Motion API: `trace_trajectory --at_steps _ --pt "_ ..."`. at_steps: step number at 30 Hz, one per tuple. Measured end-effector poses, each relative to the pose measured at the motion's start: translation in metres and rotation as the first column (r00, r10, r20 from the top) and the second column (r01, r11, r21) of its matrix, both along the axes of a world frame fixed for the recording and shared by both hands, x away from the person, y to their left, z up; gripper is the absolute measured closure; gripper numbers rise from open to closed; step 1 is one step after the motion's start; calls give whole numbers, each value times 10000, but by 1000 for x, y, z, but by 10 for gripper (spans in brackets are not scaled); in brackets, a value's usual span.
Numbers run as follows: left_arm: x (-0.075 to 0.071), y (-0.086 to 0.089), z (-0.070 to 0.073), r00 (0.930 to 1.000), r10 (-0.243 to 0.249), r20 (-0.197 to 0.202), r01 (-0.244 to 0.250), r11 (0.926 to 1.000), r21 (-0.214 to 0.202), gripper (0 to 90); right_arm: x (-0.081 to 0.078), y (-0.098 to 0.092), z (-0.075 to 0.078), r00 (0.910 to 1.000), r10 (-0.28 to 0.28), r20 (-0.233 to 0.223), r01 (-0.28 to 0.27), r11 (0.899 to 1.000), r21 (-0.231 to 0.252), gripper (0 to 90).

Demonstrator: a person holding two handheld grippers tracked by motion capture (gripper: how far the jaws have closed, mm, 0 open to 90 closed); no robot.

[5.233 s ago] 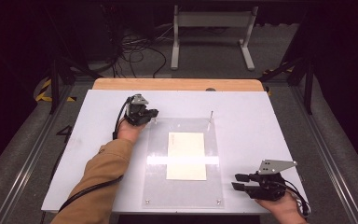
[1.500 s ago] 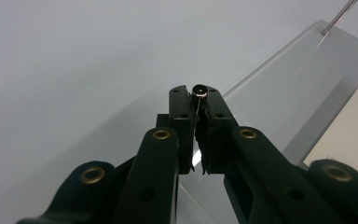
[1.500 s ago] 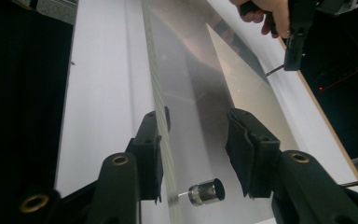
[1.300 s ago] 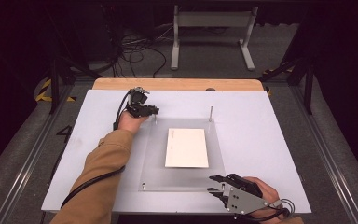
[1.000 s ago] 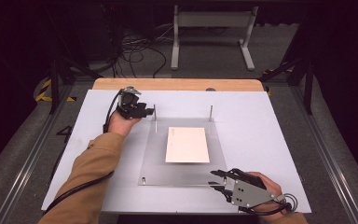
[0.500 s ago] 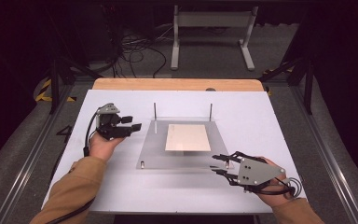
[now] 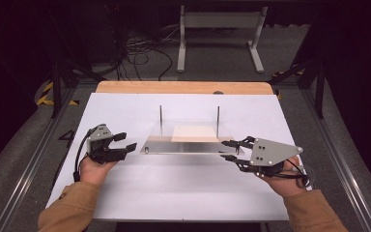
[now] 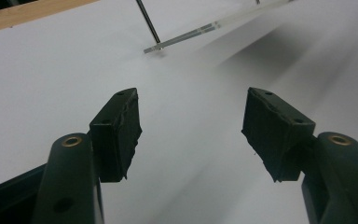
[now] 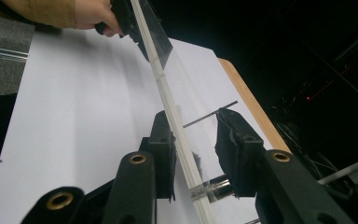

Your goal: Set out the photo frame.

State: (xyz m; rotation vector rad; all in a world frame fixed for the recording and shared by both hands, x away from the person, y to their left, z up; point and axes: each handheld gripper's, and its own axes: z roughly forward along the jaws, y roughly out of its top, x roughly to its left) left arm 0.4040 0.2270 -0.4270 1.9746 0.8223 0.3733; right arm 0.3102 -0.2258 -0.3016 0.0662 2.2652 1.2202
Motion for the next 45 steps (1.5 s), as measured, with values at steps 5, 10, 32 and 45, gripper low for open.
trace_trajectory --at_steps 5,10,32,45 --pt "-1 -1 -6 9998 -165 -105 165 9999 6 353 8 0 9 10000 25 -59 -24 10000 30 675" --pt "1 0 -9 9999 -119 -115 118 9999 -18 352 14 -1 13 9999 -53 138 50 9997 228 666" --pt "-14 12 -12 9999 -79 69 77 9998 158 321 72 -4 51 9976 -683 -108 691 9880 1381 609" --pt "-24 27 -13 9997 224 70 -224 9997 -31 318 114 -22 54 9840 -1604 -776 1774 9225 3427 607"
